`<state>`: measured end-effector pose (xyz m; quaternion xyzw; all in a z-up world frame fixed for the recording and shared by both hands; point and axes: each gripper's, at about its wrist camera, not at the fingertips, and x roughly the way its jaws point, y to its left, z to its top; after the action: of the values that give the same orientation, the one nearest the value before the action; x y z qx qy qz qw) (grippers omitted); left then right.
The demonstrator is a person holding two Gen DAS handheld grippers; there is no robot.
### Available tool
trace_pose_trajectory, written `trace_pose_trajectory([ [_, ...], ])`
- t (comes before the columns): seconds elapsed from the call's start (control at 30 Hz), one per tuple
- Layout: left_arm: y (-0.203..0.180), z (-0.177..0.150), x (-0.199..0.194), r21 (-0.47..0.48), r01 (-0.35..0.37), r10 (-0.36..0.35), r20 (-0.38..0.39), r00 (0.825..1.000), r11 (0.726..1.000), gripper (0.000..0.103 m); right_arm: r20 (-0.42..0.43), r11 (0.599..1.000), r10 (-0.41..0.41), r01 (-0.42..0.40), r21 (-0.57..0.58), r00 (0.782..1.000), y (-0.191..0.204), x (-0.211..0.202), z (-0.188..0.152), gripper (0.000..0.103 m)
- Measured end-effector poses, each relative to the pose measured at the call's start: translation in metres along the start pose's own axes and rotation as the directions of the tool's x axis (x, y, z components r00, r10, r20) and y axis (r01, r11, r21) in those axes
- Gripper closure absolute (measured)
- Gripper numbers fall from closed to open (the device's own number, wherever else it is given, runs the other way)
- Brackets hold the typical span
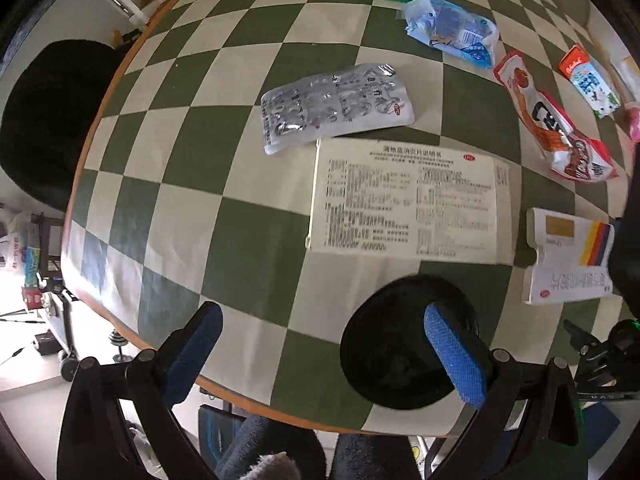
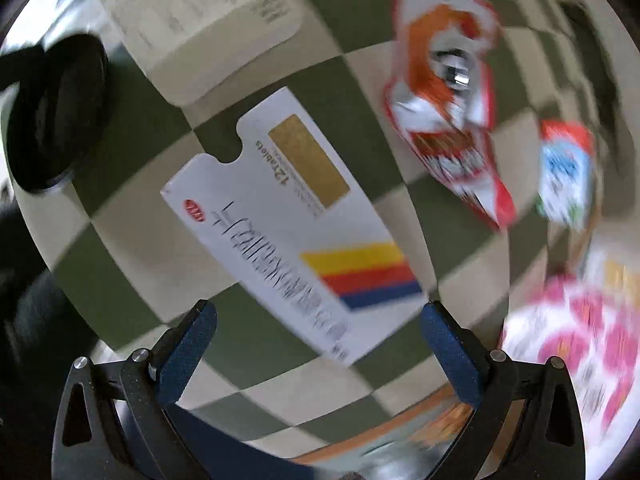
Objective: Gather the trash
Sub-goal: 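Grasp the black round lid with the left tool while the right tool grasps the striped medicine box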
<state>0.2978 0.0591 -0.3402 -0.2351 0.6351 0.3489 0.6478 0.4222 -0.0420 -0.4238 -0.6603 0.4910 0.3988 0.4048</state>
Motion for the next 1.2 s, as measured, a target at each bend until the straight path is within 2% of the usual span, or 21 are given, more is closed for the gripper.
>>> trace_pose_trajectory([
  [0.13, 0.003, 0.008, -0.002, -0.016, -0.031, 0.031, -0.005, 0.999, 0.999, 0.000, 0.000, 0.996, 0.066, -0.065, -0.057, 0.998, -0.012, 0.012, 0.008, 0.000],
  [0.23, 0.006, 0.011, -0.009, -0.017, -0.049, 0.049, 0.008, 0.999, 0.999, 0.000, 0.055, 0.994, 0.106, -0.106, -0.007, 0.993, -0.026, 0.010, 0.004, 0.002],
  [0.33, 0.006, 0.012, -0.013, -0.011, -0.047, 0.047, 0.008, 0.999, 0.999, 0.000, 0.085, 0.985, 0.140, -0.147, 0.091, 0.987, -0.037, 0.005, -0.005, 0.015],
  [0.4, 0.005, 0.011, -0.015, -0.004, -0.045, 0.045, 0.005, 0.999, 0.999, 0.000, 0.098, 0.966, 0.166, -0.182, 0.182, 0.981, -0.042, 0.004, -0.015, 0.034],
  [0.43, 0.006, 0.012, -0.015, -0.001, -0.046, 0.046, 0.004, 0.999, 0.999, 0.000, 0.100, 0.948, 0.185, -0.205, 0.244, 0.978, -0.045, 0.005, -0.022, 0.036],
  [0.5, 0.006, 0.009, -0.015, 0.010, -0.050, 0.050, 0.002, 0.999, 0.999, 0.000, 0.122, 0.899, 0.241, -0.269, 0.346, 0.963, -0.051, 0.007, -0.035, 0.036],
  [0.53, 0.007, 0.010, -0.014, 0.015, -0.054, 0.054, 0.002, 0.999, 0.998, 0.000, 0.157, 0.885, 0.269, -0.308, 0.347, 0.950, -0.052, 0.004, -0.040, 0.036],
  [0.57, 0.007, 0.009, -0.013, 0.020, -0.066, 0.066, 0.005, 0.998, 0.998, 0.000, 0.170, 0.895, 0.261, -0.305, 0.325, 0.950, -0.050, 0.001, -0.043, 0.032],
  [0.6, 0.009, 0.009, -0.012, 0.020, -0.079, 0.078, 0.008, 0.997, 0.997, 0.000, 0.154, 0.921, 0.223, -0.260, 0.290, 0.962, -0.049, 0.000, -0.042, 0.019],
  [0.63, 0.010, 0.009, -0.009, 0.017, -0.084, 0.084, 0.010, 0.996, 0.996, 0.000, 0.147, 0.939, 0.187, -0.221, 0.263, 0.971, -0.048, -0.001, -0.041, 0.014],
  [0.7, 0.007, 0.009, -0.006, 0.007, -0.100, 0.100, 0.014, 0.995, 0.995, 0.000, 0.144, 0.967, 0.121, -0.149, 0.208, 0.982, -0.049, -0.002, -0.035, 0.011],
  [0.77, 0.004, 0.010, -0.005, -0.001, -0.103, 0.103, 0.016, 0.995, 0.995, 0.000, 0.126, 0.979, 0.090, -0.111, 0.172, 0.988, -0.053, 0.000, -0.021, 0.009],
  [0.8, 0.002, 0.011, -0.004, -0.005, -0.103, 0.103, 0.016, 0.995, 0.995, 0.000, 0.107, 0.983, 0.090, -0.105, 0.149, 0.990, -0.056, 0.004, -0.015, 0.001],
  [0.93, -0.003, 0.012, -0.007, -0.002, -0.092, 0.092, 0.017, 0.996, 0.996, 0.000, 0.064, 0.973, 0.195, -0.201, 0.117, 0.979, -0.065, 0.014, 0.005, 0.003],
  [0.97, -0.003, 0.012, -0.010, 0.002, -0.090, 0.090, 0.023, 0.996, 0.996, 0.000, 0.053, 0.970, 0.199, -0.205, 0.129, 0.978, -0.066, 0.018, 0.008, 0.010],
  [1.07, -0.001, 0.011, -0.014, 0.005, -0.073, 0.073, 0.025, 0.997, 0.997, 0.000, 0.090, 0.941, 0.239, -0.253, 0.226, 0.967, -0.079, 0.019, -0.001, 0.014],
  [1.13, 0.001, 0.010, -0.014, 0.004, -0.051, 0.050, 0.009, 0.999, 0.999, 0.000, 0.105, 0.883, 0.292, -0.310, 0.351, 0.951, -0.091, 0.025, -0.014, 0.014],
  [1.2, 0.003, 0.006, -0.013, 0.001, -0.004, 0.004, -0.015, 1.000, 1.000, 0.000, 0.119, 0.790, 0.333, -0.346, 0.506, 0.935, -0.100, 0.034, -0.033, 0.015],
])
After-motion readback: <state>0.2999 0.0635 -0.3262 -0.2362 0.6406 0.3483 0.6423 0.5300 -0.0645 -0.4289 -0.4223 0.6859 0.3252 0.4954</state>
